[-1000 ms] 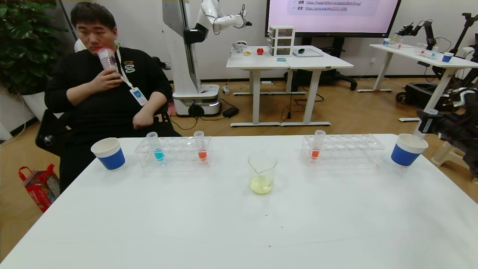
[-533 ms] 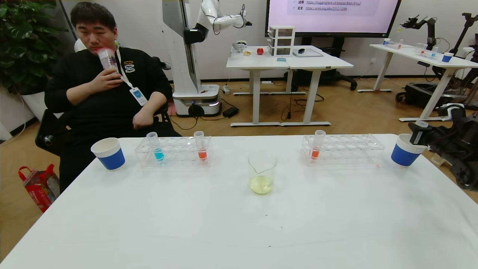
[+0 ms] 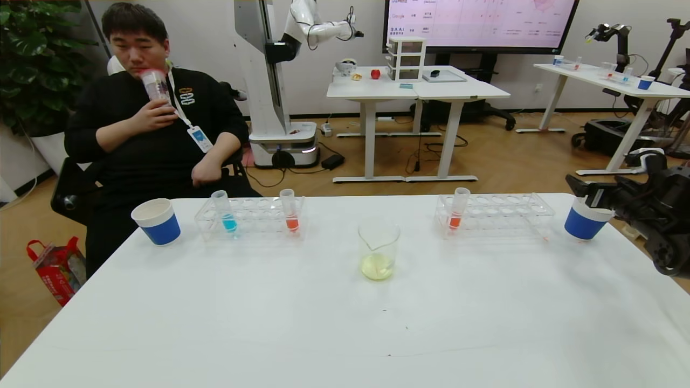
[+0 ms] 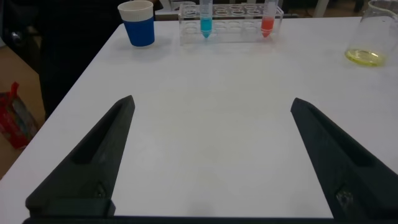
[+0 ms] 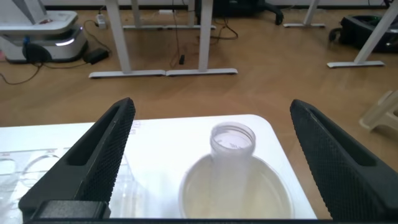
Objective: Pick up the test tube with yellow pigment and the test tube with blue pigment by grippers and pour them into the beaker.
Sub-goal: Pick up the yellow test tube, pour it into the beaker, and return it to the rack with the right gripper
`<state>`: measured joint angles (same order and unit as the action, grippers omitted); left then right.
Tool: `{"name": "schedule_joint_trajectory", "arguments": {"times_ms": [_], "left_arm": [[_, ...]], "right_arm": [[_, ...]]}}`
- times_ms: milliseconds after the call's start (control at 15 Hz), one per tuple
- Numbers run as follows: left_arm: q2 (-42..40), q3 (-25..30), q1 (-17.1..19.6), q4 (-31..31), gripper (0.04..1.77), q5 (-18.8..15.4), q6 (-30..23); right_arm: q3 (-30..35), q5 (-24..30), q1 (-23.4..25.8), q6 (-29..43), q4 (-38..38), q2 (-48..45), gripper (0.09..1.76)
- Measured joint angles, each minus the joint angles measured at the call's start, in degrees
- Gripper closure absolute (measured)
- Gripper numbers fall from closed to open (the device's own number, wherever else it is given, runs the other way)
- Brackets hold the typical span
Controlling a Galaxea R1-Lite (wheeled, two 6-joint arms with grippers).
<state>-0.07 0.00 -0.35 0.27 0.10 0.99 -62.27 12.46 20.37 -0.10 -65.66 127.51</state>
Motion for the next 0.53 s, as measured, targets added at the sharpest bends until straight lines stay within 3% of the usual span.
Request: {"name": "schedule_joint_trajectory", "arguments": {"times_ms": [267, 533], "left_arm": [[0.0, 0.0, 0.0, 0.0, 0.06, 0.0, 0.0], [0.0, 0.0, 0.0, 0.0, 0.06, 0.0, 0.0]], "right_arm": [[-1.0, -1.1, -7.6, 0.1, 5.0, -5.0, 0.11], [-0.8, -8.7, -19.9, 0.1, 6.1, -9.9, 0.11]]}}
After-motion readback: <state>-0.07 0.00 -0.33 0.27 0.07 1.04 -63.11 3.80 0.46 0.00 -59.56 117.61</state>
